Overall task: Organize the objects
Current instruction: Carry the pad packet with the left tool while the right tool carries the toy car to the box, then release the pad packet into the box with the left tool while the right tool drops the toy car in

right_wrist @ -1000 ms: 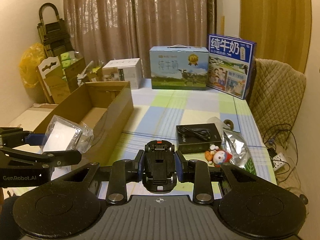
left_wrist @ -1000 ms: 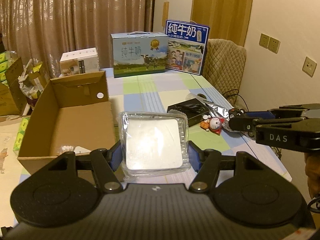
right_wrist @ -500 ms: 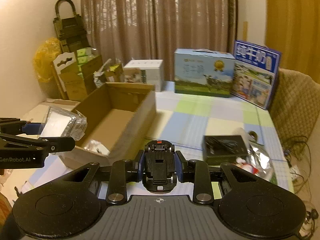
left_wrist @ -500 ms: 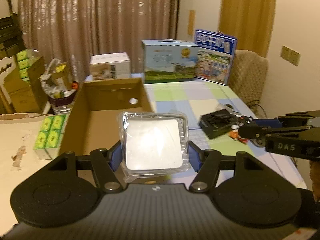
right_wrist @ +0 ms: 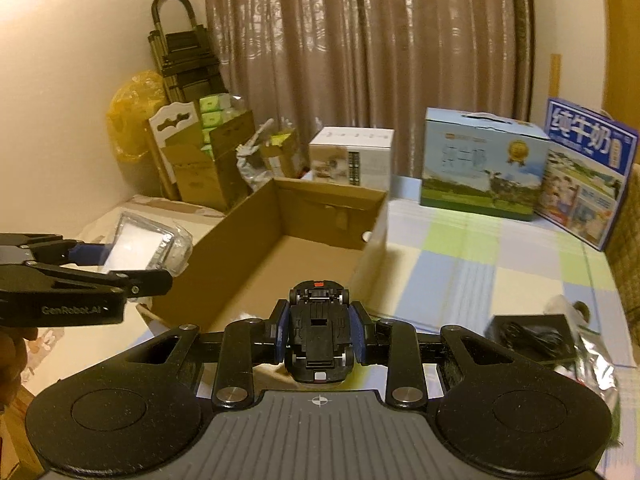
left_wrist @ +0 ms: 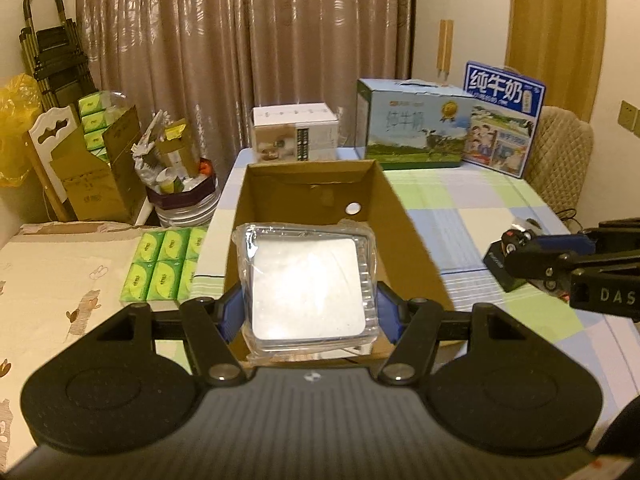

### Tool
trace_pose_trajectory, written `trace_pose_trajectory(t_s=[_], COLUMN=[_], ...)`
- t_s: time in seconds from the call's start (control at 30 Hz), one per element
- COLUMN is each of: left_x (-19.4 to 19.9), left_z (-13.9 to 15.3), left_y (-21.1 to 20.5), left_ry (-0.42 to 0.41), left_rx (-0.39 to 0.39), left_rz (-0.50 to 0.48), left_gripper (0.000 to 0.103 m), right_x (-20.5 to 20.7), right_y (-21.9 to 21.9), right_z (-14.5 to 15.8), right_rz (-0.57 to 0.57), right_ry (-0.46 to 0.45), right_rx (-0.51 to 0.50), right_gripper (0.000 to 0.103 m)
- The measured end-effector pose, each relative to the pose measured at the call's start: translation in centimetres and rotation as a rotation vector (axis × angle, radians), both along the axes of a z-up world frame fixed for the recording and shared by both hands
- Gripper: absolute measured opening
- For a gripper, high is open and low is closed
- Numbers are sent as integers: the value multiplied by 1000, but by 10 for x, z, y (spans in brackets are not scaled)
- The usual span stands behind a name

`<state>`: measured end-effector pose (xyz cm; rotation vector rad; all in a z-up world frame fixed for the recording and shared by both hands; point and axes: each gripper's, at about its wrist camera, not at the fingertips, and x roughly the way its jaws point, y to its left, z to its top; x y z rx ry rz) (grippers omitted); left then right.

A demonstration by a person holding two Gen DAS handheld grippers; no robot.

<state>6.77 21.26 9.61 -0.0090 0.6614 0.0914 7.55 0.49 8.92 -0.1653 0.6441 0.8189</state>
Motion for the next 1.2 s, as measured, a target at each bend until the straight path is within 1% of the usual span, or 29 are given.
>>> trace_pose_trajectory(t_s=[0.2,0.47,0.5,0.53,0.57,0.63,0.93,1.2], left_x=[17,40,43,45,47,50,41,36], left_z=[-13,-30,-31,-33,-34,-34,-35,-37], left_y=[10,18,20,22,23,27,39,38], left_ry=[21,41,41,41,40,35,29,36], left_rx=[-2,-17,-22,-27,-25,-22,-28,-32], left_rz=[1,-10,-10,-4,5,16,51,47], left_gripper=[61,62,64,71,74,75,75,75], right_x=[17,32,34,36,38,40,39,36], right_y=[24,43,43,45,45,45,44,48], right_z=[-10,-23,-25,-26,-28,-29,-34,-30], right_rz=[15,20,19,17,16,14,8,16], right_ry=[19,43,45,48,52,58,72,70], right_rx=[-2,-6,-7,-8,-7,-5,-2,2], right_gripper=[28,28,28,28,28,28,28,28])
